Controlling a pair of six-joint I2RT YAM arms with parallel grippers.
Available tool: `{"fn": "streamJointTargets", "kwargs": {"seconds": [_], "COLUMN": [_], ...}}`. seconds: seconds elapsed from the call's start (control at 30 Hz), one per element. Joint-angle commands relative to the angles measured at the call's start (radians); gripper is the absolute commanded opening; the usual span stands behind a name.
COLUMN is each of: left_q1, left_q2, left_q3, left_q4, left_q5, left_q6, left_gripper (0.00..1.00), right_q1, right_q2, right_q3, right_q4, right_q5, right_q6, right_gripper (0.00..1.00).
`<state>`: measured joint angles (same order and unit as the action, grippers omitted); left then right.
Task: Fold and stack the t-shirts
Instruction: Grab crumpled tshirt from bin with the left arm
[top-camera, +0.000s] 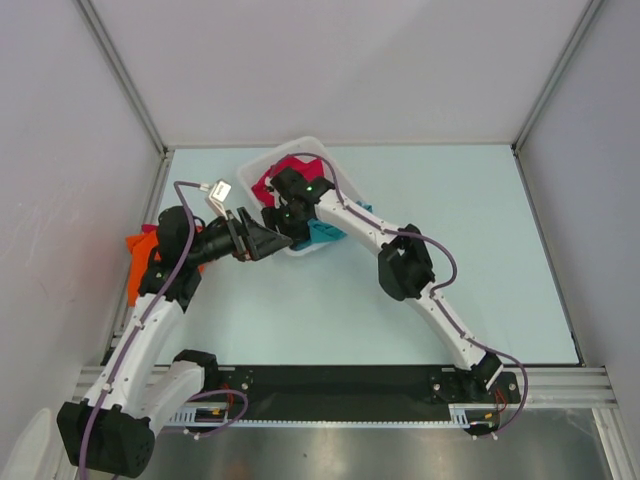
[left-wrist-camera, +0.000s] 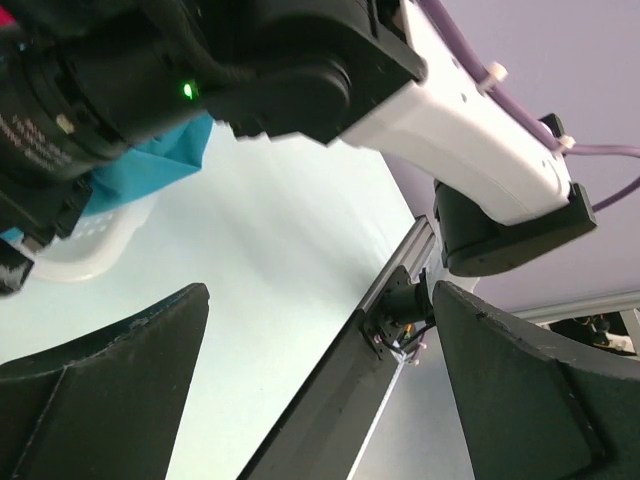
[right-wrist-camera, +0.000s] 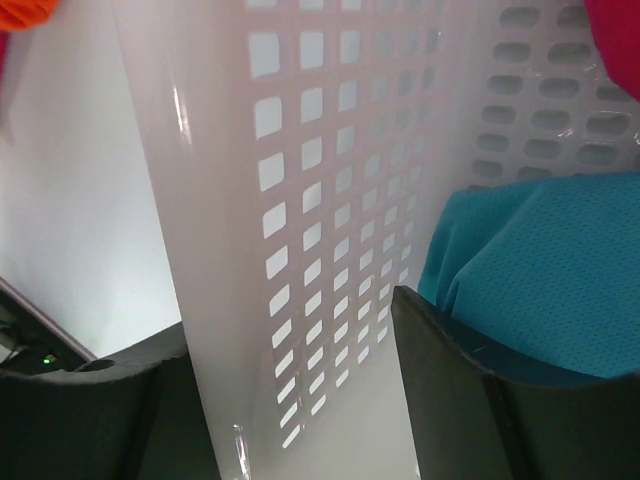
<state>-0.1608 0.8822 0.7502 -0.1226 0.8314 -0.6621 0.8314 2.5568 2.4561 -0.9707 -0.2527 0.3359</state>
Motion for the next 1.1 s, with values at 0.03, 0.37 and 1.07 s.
{"fn": "streamJointTargets", "kwargs": {"seconds": [0.03, 0.37, 1.07], "left_q1": [0.006, 0.007, -0.327], "left_q2": [-0.031, -0.032, 0.306], "left_q3": [0.048, 0.035, 0.234], "left_q4": [0.006, 0.021, -0.222], "left_q5": [-0.005, -0.005, -0.65], "left_q6": [0.027, 0.013, 0.329], "left_gripper": [0.99, 1.0, 1.0], "right_q1": [-0.103, -0.189, -0.451], "right_q2": [-0.056, -0.214, -0.524], "right_q3": [0.047, 0.032, -0.195], "right_q4": [0.009, 0.015, -0.017], "right_q5": [-0.094, -0.129, 0.021], "right_q6": [0.064, 0.074, 0.02], "right_gripper": [0.64, 0.65, 0.67]}}
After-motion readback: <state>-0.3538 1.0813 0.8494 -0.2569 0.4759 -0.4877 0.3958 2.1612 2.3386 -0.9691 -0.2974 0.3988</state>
